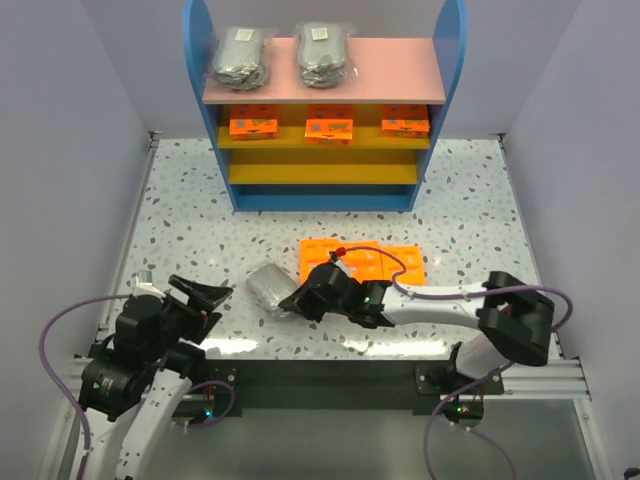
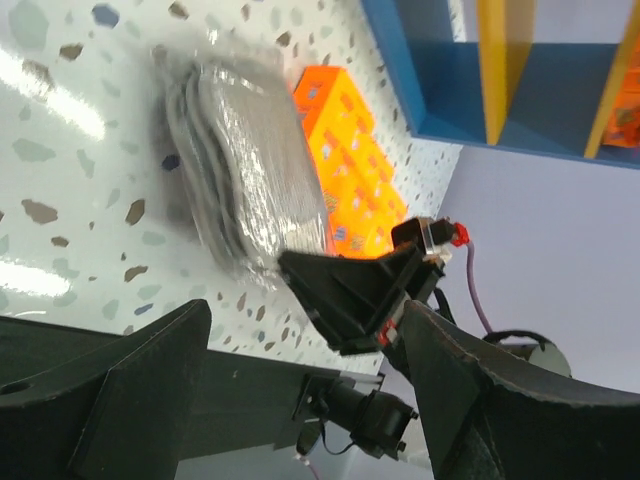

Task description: Place and organize the cleaning sponges onto the shelf

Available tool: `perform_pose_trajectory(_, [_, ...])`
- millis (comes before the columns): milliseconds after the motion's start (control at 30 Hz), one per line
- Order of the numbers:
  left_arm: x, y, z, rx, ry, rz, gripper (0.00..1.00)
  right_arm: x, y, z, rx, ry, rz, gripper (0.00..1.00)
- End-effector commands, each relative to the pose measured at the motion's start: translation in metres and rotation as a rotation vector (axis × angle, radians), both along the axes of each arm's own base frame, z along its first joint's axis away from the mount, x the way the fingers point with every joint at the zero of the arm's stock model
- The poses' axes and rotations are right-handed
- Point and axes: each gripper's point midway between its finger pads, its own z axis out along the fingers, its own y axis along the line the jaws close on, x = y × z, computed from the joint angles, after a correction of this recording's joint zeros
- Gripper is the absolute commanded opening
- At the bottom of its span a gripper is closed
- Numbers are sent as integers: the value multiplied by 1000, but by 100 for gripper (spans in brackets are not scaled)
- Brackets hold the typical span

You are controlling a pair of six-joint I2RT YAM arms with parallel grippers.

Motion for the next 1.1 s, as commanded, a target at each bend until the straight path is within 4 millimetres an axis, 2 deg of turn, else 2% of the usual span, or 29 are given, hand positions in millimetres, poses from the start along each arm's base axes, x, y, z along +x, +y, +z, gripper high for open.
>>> perform_pose_trajectory(0, [14, 16, 44, 67, -121, 65, 84, -12, -3, 74, 132, -132, 114, 0])
perform_pose_trajectory(33, [18, 21, 58, 88, -142, 91, 84, -14, -9, 85, 136, -158, 132, 0])
perform_pose_trajectory(67, [20, 24, 64, 111, -154, 96, 86, -20, -13, 107, 182, -176, 156, 0])
perform_pose_trajectory(100, [22, 29, 77, 124, -181, 117, 86, -23, -16, 118, 207, -186, 172, 0])
perform_pose_trajectory(200, [30, 31, 88, 150, -197, 132, 88, -33, -27, 155, 299, -217, 224, 0])
perform_pose_trajectory(233, [33, 32, 90, 160, -199, 137, 88, -35, -32, 160, 292, -226, 234, 0])
perform_pose_trajectory(267, [35, 32, 90, 162, -201, 137, 88, -37, -40, 179, 323, -261, 237, 0])
perform_pose_trajectory(300, [36, 32, 90, 162, -201, 139, 88, -37, -46, 185, 312, -275, 234, 0])
perform_pose_trajectory(333, [39, 32, 90, 164, -200, 141, 88, -35, -52, 209, 335, -328, 233, 0])
perform_pose_trajectory(367, [39, 32, 89, 165, -198, 143, 89, -33, -59, 223, 341, -363, 227, 0])
perform_pose_trajectory(400, [41, 31, 86, 166, -192, 143, 88, -31, -70, 245, 368, -410, 213, 0])
perform_pose_trajectory(433, [42, 30, 87, 163, -200, 142, 88, -21, -84, 265, 350, -451, 179, 0])
perform_pose_trajectory(500, [45, 29, 85, 161, -198, 137, 88, -10, -106, 288, 331, -506, 131, 0])
perform_pose_trajectory(533, [47, 27, 86, 160, -202, 133, 88, 4, -122, 314, 321, -581, 81, 0])
perform_pose_trajectory(600, [49, 25, 84, 163, -201, 121, 88, 16, -136, 333, 293, -640, 46, 0])
perform_pose_trajectory(633, [52, 22, 86, 161, -205, 109, 88, 32, -146, 350, 270, -684, 2, 0])
perform_pose_trajectory(700, [54, 19, 84, 162, -199, 92, 88, 54, -154, 371, 249, -720, -55, 0])
perform_pose_trajectory(767, [56, 16, 83, 165, -202, 79, 88, 68, -160, 382, 231, -746, -91, 0])
perform_pose_trajectory(833, [57, 13, 83, 164, -202, 62, 88, 92, -171, 405, 225, -794, -176, 0])
perform_pose_trajectory(900, [57, 10, 79, 160, -191, 48, 88, 117, -187, 416, 207, -811, -262, 0])
perform_pose_trajectory(933, [58, 9, 79, 155, -192, 42, 88, 121, -195, 436, 225, -840, -293, 0])
perform_pose_trajectory(967, [58, 8, 78, 152, -191, 36, 88, 137, -193, 432, 209, -821, -307, 0])
perform_pose_trajectory(1000, [58, 6, 76, 147, -189, 30, 88, 150, -204, 434, 192, -819, -348, 0])
perform_pose_trajectory(1033, [57, 6, 76, 145, -187, 30, 88, 154, -210, 450, 205, -839, -371, 0])
perform_pose_trajectory(1067, [57, 6, 75, 144, -185, 27, 88, 169, -208, 443, 190, -819, -375, 0])
